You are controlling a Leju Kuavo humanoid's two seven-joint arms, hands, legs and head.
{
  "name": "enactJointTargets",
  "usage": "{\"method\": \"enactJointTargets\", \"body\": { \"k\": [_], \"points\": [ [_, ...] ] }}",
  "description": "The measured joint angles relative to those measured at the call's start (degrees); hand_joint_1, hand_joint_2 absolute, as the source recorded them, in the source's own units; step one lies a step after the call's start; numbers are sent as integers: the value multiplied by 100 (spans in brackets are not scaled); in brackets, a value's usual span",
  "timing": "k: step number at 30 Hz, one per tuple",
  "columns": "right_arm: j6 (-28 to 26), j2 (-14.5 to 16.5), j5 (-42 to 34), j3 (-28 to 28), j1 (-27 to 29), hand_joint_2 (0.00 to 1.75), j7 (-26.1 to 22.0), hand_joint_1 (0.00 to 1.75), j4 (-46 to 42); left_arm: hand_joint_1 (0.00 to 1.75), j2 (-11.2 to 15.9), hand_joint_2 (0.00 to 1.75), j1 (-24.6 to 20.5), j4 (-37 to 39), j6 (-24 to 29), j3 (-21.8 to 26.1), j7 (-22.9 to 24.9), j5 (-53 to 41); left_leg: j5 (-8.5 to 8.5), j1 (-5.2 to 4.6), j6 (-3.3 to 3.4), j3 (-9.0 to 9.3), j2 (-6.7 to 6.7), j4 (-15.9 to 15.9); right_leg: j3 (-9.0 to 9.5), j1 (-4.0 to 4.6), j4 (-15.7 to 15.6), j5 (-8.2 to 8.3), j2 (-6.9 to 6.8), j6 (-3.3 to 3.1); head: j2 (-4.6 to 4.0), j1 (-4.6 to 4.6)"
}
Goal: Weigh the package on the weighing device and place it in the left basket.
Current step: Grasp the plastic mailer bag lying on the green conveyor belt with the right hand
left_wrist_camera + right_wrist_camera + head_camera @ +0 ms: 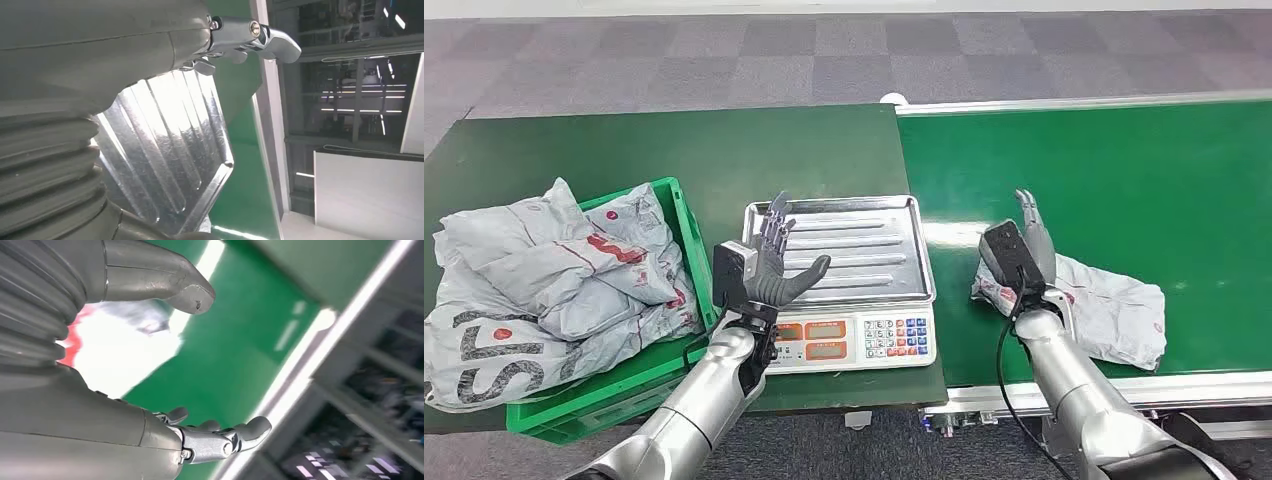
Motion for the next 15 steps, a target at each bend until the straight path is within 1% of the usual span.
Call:
{"method": "enactJointTargets", "body": {
  "k": [2, 4, 6, 10, 15],
  "points": [
    [-57, -64, 99, -3, 81, 175, 173, 0, -1, 0, 0, 175, 13, -14, -23, 0, 9, -4, -2, 0, 3, -1, 0, 0, 0, -4, 0, 0, 0, 0, 0, 0],
    [-188, -188, 303, -30, 244, 175, 538, 0, -2, 0, -1, 175, 36, -51, -82, 0, 44, -12, -6, -1, 8, -1, 0, 0, 0, -10, -1, -2, 0, 3, 1, 0],
    [-289, -296, 473, -98, 404, 175, 777, 0, -1, 0, -3, 175, 58, -104, -130, 0, 85, -18, -8, -2, 12, -2, 0, 0, 0, -15, -2, -4, 0, 7, 1, 0],
    [-336, -448, 614, -235, 616, 175, 871, 0, 0, 0, -13, 175, 78, -179, -153, 0, 120, -41, -10, -4, 15, -3, 6, 0, -2, -17, -2, -4, 6, 8, 0, -1],
    [-342, -497, 676, -318, 671, 175, 907, 0, 0, 0, -30, 175, 84, -216, -153, 0, 147, -65, -9, -8, 14, -2, 6, 0, -3, -15, -1, -4, 6, 8, 0, -1]
  ]
}}
